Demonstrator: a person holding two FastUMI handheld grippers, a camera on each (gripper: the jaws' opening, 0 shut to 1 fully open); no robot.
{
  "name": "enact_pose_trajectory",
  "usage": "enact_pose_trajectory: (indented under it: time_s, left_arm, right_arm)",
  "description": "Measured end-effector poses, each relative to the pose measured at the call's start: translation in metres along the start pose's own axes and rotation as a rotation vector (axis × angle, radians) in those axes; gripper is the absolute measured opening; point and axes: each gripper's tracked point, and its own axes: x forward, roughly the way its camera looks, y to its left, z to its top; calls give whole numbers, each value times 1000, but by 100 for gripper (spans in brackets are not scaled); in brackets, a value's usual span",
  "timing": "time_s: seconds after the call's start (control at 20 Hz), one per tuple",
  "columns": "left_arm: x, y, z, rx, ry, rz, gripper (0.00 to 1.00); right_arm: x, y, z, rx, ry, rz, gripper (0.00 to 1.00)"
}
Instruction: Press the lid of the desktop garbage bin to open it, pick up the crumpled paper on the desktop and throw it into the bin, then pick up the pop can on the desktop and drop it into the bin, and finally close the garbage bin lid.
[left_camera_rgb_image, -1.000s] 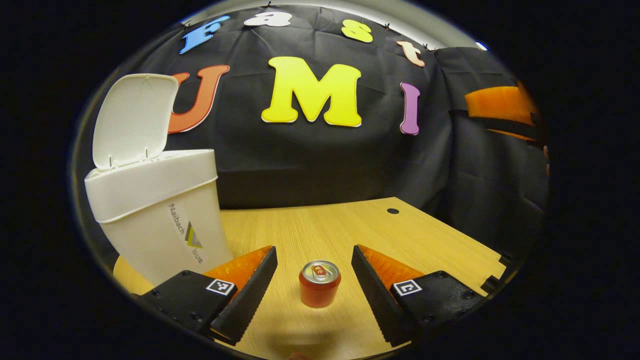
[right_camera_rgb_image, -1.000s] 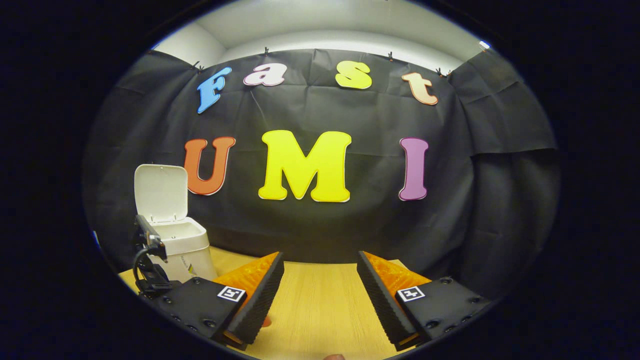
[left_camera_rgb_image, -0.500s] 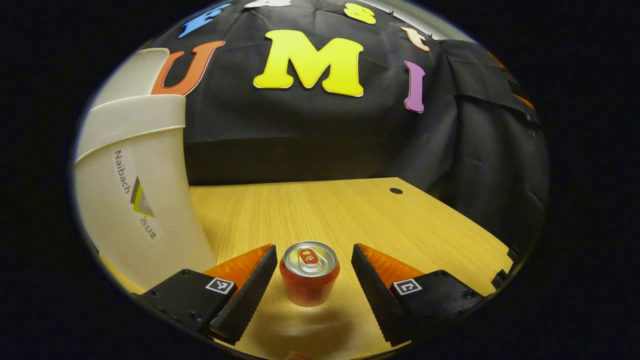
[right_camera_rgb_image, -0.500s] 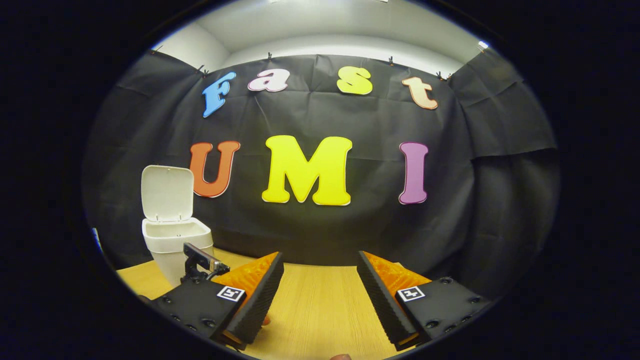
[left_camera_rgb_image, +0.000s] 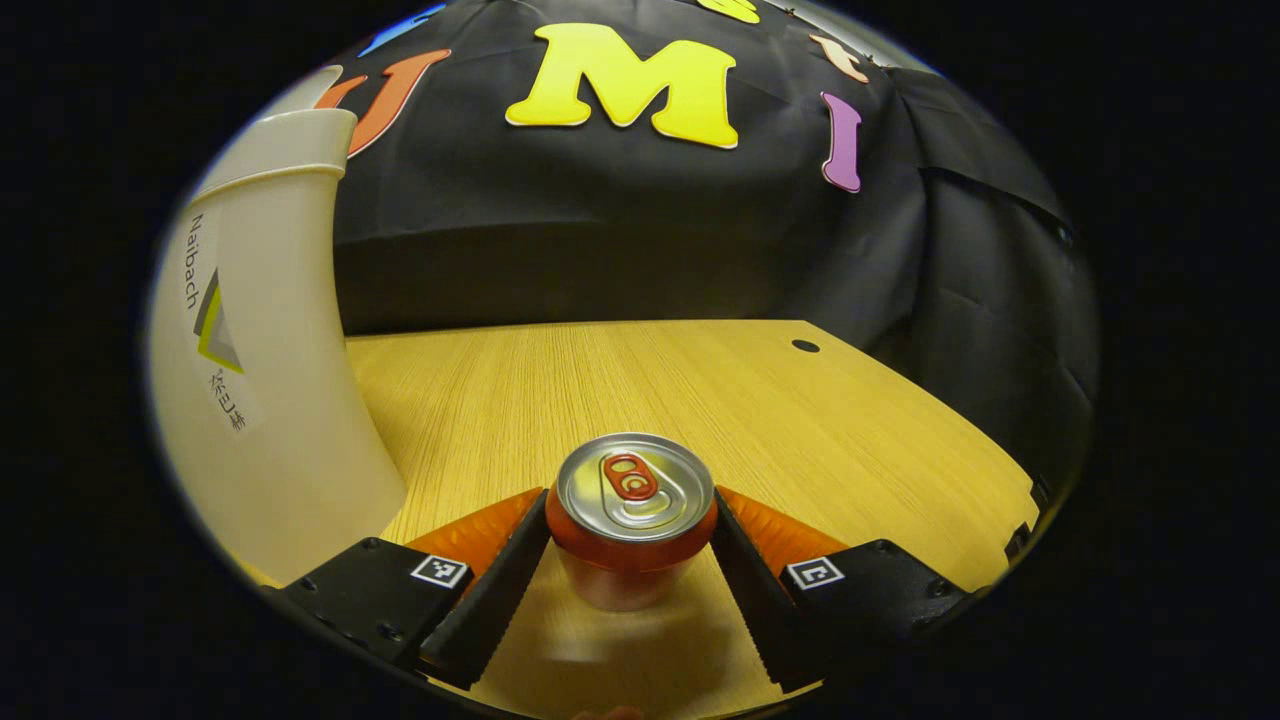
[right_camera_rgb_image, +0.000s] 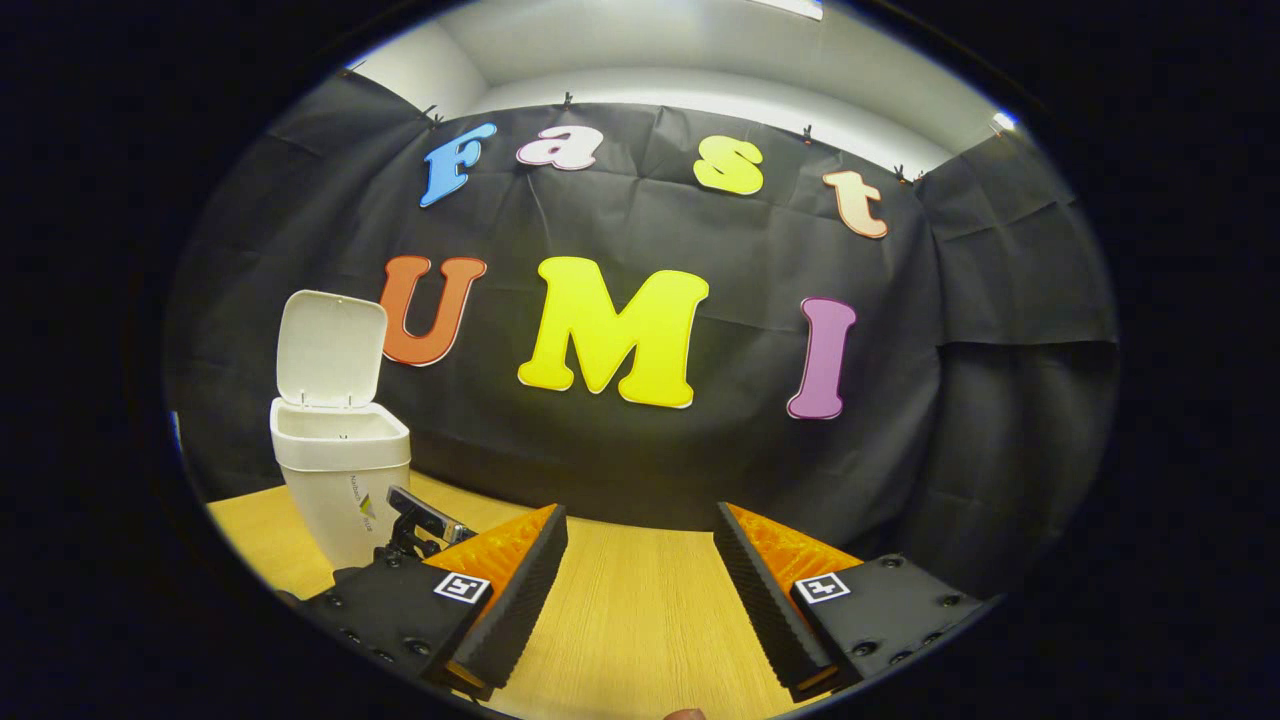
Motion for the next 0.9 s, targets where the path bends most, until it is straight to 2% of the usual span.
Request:
enact_pose_trajectory:
  time_s: [0.15,0.25,0.45,0.7,0.9]
  left_arm:
    - [-1,2,-1,7,7,-2,98]
    - [-3,3,-2,20,11,0,88]
    - [-13,3,8,39,-1,-16,86]
    - [-43,5,57,21,-111,-25,84]
    - [-75,17,111,12,-217,1,84]
  right_arm:
    - [0,5,-1,-14,5,3,94]
    - [1,9,-3,-9,11,9,94]
    - [1,12,-7,-3,23,15,94]
    - [-2,14,-6,21,15,20,94]
    - [-2,14,-12,52,29,25,95]
